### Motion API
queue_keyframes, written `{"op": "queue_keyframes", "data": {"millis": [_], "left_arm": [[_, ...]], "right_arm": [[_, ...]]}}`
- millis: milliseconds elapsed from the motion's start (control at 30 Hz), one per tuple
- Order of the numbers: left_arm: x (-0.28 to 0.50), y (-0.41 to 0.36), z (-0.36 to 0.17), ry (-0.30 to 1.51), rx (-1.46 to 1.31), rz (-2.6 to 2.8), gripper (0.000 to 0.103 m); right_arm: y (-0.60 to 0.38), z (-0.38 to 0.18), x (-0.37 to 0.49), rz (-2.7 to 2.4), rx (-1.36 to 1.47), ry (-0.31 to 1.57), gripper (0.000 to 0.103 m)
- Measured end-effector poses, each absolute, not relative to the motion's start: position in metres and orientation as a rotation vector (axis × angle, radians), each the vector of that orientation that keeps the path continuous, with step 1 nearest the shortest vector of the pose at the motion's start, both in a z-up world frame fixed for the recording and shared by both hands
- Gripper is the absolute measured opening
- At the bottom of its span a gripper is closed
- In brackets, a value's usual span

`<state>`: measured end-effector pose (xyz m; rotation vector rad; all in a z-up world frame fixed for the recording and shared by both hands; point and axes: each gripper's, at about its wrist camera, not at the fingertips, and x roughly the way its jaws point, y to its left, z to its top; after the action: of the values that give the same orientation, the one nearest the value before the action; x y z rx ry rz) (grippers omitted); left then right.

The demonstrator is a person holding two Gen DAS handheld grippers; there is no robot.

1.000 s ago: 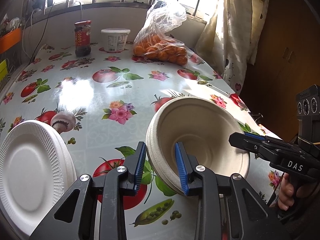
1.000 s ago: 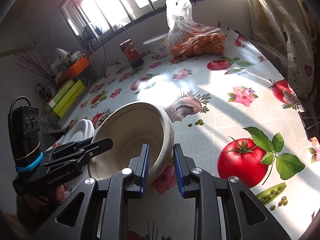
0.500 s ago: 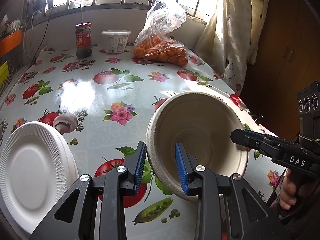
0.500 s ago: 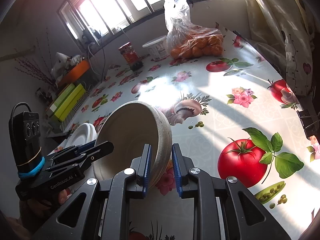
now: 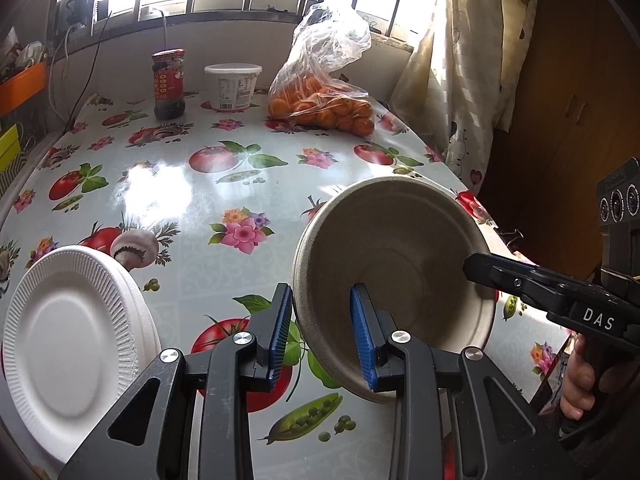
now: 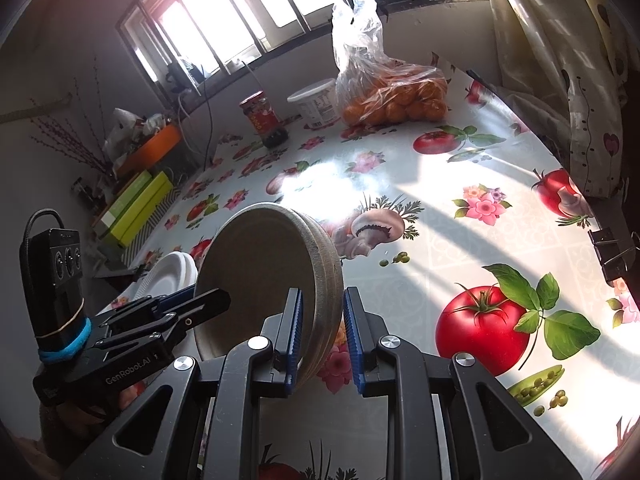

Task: Organize plates and bowls
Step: 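Carry the nested beige bowls over the white plate stack with the left gripper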

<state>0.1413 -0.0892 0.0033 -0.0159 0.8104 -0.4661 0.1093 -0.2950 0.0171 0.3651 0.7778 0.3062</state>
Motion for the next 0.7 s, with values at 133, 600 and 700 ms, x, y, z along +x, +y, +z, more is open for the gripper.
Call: {"op": "queue_keyframes", "data": {"millis": [133,600,700], "left_arm": [[0.14,-0.086,0.007,0.807,-0.031,-0.463,0.031],[0.135,-0.064,0.024,0.774,-0.05,-0.423,0.031],[0.134,-0.058,0.026,0.773,-0.057,-0.403,0.031]], "right_arm": [[-0.293,0.02,0.111,0.31,0.362,0.772,0.02],[-0.273,0.04,0.117,0.358,0.346,0.747,0.02],[-0.267,0.042,0.119,0.371,0.346,0.748,0.021]]}}
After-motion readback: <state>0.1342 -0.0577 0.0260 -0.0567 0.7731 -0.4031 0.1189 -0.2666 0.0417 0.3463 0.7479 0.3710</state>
